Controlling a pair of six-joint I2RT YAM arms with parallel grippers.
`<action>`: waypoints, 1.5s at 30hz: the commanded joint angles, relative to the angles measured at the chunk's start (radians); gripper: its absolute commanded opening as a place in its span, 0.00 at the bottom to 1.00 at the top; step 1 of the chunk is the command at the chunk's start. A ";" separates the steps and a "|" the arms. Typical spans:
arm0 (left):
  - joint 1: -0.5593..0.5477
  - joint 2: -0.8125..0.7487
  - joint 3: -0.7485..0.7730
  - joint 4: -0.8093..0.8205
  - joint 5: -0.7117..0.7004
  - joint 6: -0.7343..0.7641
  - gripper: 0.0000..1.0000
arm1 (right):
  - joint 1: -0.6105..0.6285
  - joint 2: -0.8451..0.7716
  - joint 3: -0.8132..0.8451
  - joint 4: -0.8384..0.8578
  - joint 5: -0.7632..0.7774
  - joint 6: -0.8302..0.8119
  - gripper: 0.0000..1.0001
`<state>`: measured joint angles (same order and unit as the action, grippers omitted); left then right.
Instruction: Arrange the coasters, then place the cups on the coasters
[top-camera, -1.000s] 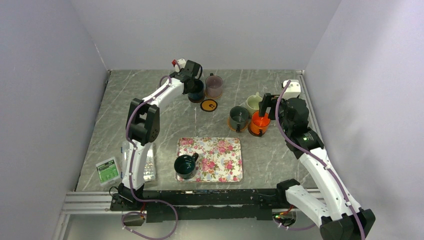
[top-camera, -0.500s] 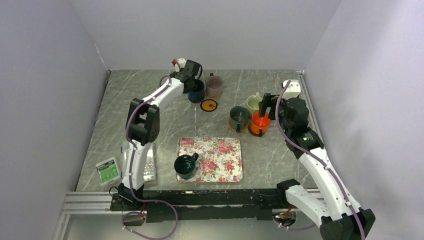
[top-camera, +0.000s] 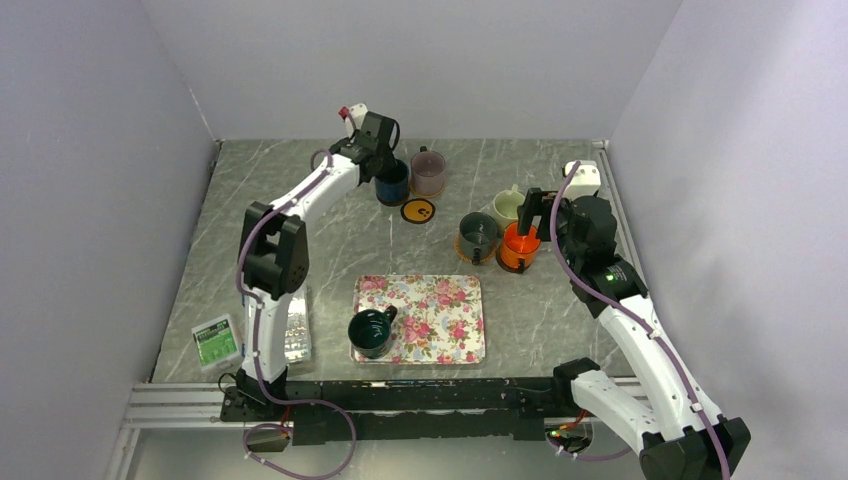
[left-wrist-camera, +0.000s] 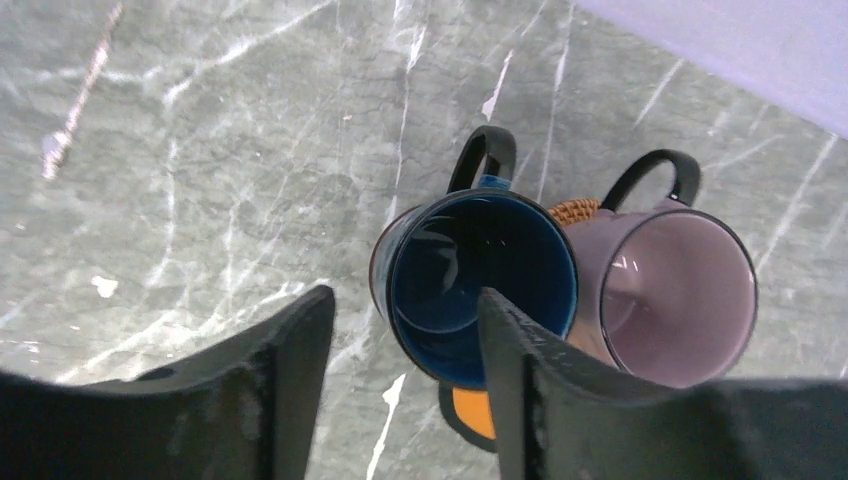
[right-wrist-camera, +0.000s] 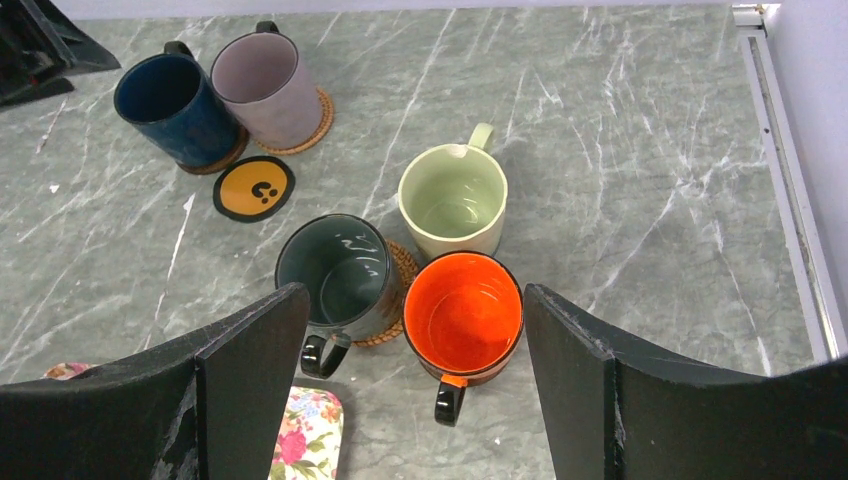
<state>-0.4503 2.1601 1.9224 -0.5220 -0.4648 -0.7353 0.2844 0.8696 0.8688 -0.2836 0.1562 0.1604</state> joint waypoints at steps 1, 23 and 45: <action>-0.011 -0.176 -0.051 0.084 0.006 0.099 0.67 | -0.004 -0.009 0.001 0.029 0.014 0.005 0.83; -0.010 -0.903 -0.796 -0.349 0.549 0.301 0.79 | -0.002 0.041 0.008 0.069 -0.303 -0.049 0.81; 0.384 -0.894 -0.848 -0.113 0.482 0.375 0.85 | 0.561 0.721 0.210 0.289 -0.813 -0.219 0.73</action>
<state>-0.1383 1.2713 1.0122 -0.7620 0.0509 -0.4213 0.7910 1.4929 0.9562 -0.0444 -0.6609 0.0132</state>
